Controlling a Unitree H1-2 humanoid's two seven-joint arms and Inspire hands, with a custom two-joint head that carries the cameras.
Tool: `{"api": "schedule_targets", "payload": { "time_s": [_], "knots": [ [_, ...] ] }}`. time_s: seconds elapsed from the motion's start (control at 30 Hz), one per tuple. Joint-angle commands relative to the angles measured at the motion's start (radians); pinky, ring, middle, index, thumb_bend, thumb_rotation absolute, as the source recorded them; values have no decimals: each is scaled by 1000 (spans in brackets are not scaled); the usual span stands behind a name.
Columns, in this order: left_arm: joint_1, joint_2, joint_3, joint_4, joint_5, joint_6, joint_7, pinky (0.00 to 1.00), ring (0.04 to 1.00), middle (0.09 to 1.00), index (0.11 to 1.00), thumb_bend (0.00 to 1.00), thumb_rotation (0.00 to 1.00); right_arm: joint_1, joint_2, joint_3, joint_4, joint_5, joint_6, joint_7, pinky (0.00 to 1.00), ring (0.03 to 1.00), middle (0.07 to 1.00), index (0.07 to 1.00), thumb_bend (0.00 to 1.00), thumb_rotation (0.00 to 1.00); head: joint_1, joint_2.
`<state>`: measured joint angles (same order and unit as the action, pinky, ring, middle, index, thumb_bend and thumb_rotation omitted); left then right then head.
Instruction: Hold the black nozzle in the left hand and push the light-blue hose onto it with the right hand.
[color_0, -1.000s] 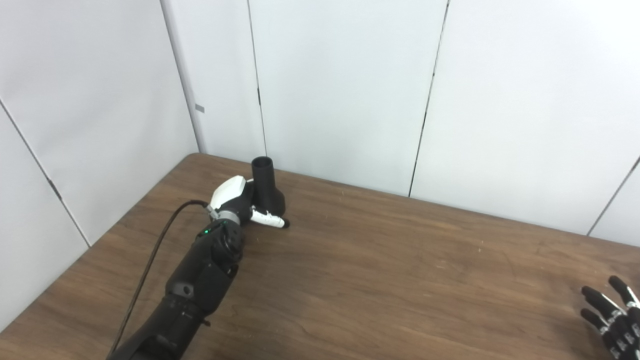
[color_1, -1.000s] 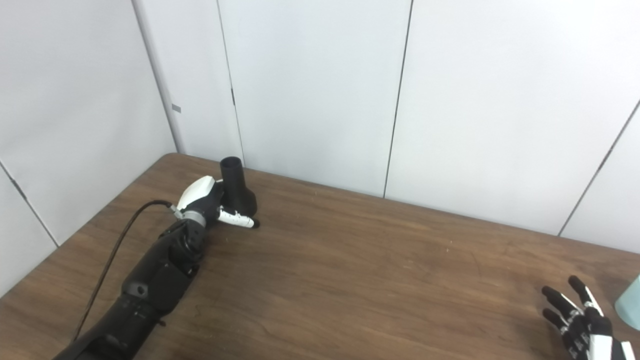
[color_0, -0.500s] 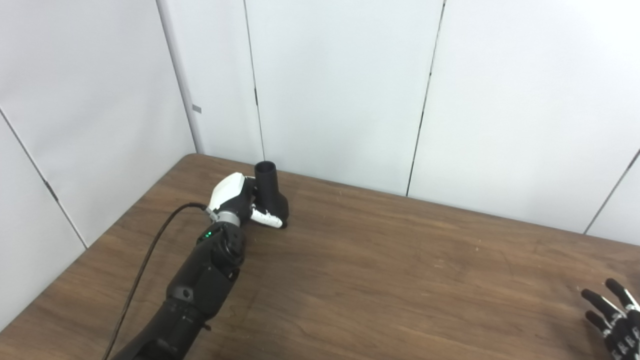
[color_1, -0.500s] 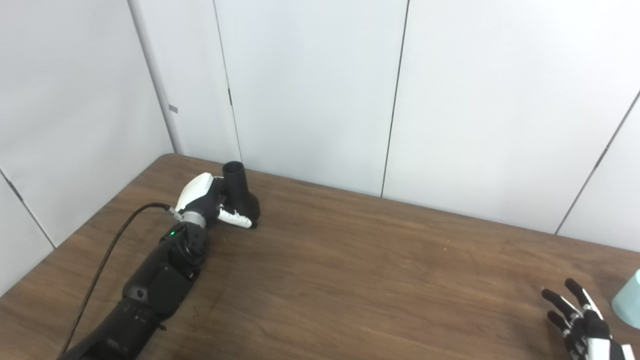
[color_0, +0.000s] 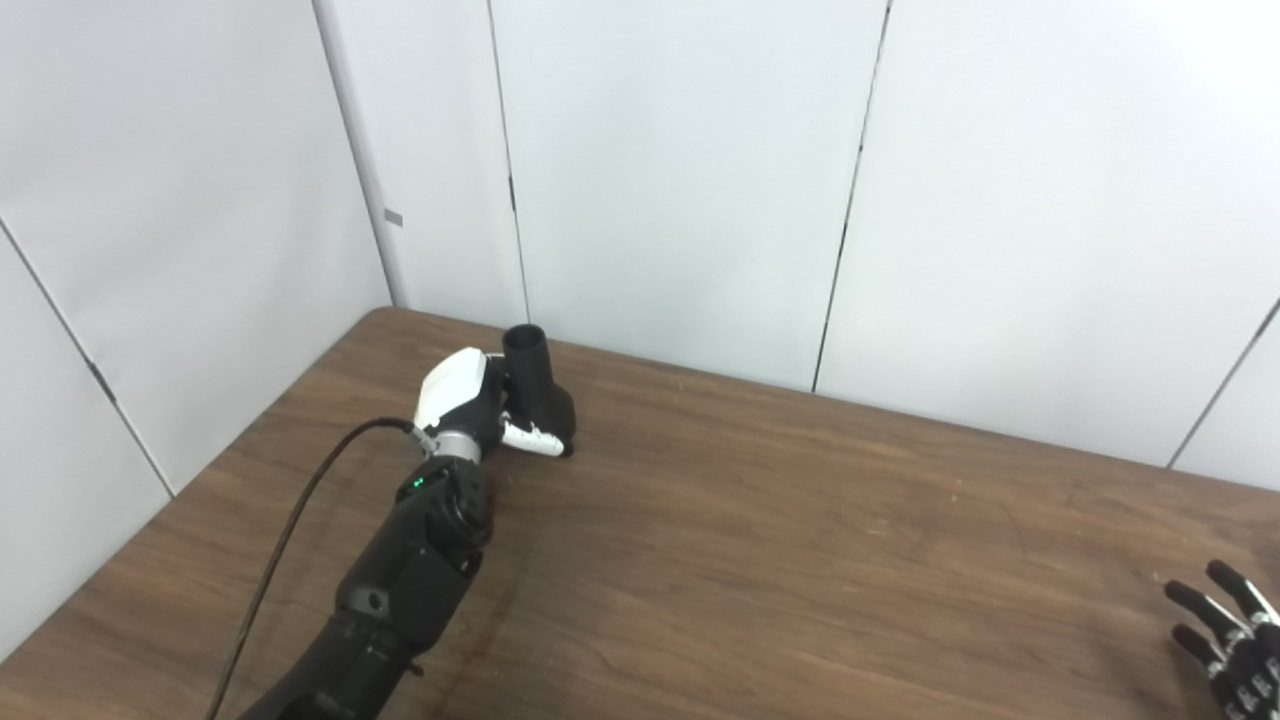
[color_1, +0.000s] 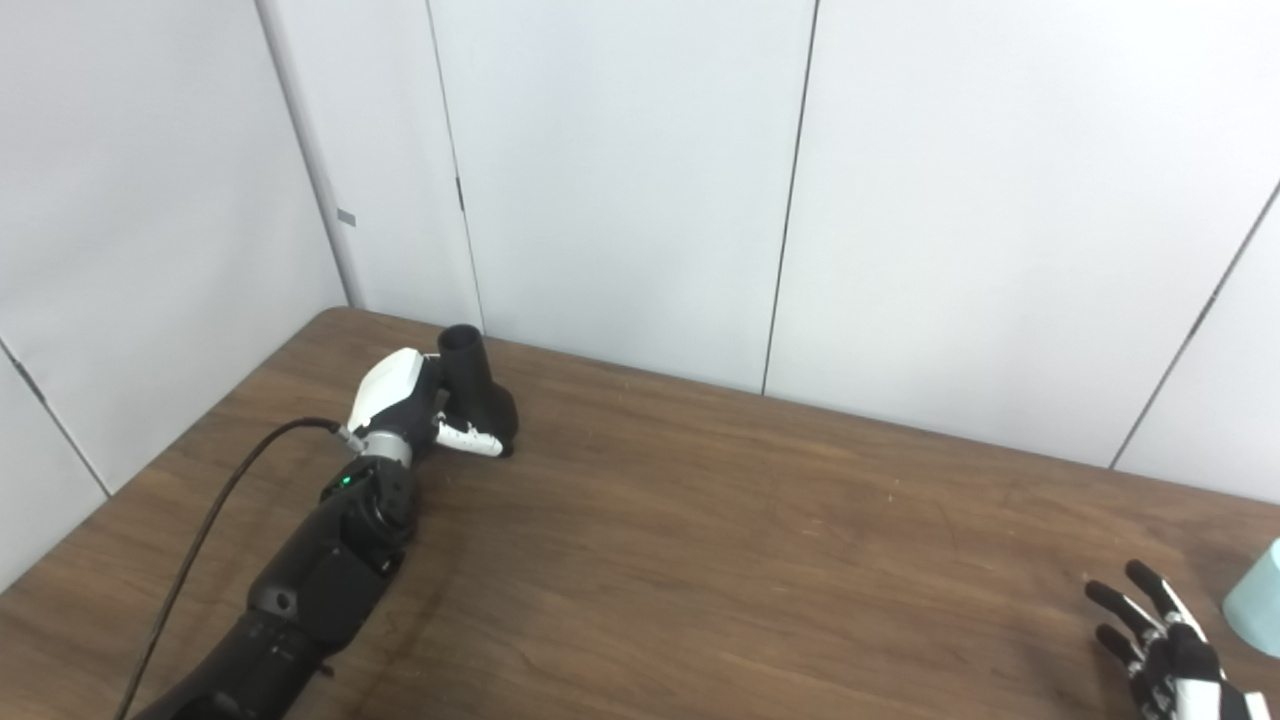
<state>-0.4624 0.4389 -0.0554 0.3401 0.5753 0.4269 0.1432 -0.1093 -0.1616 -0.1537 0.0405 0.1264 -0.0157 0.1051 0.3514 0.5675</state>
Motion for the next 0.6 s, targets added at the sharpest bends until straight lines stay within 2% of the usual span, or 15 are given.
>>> {"api": "schedule_targets", "payload": {
  "time_s": [0.0,0.13,0.33,0.57],
  "knots": [
    [3,25,-11,-48,23,2,-1,1000,784,523,467,520,0,-16,0,1,-44,9,-14,-6,859,933,794,892,588,1000,-15,6],
    [24,32,-27,-106,29,-1,-19,1000,767,518,473,520,0,-15,7,1,-58,18,-6,-5,876,927,792,890,588,1000,-25,9],
    [66,22,-44,-219,27,-8,-56,1000,767,485,492,523,0,-10,29,8,-95,1,10,-22,896,941,791,899,583,1000,-83,24],
    [115,-11,-73,-341,30,-29,-102,1000,764,523,462,519,0,1,48,21,-141,-10,40,-44,903,943,795,908,547,1000,-115,33]
  ]
}}
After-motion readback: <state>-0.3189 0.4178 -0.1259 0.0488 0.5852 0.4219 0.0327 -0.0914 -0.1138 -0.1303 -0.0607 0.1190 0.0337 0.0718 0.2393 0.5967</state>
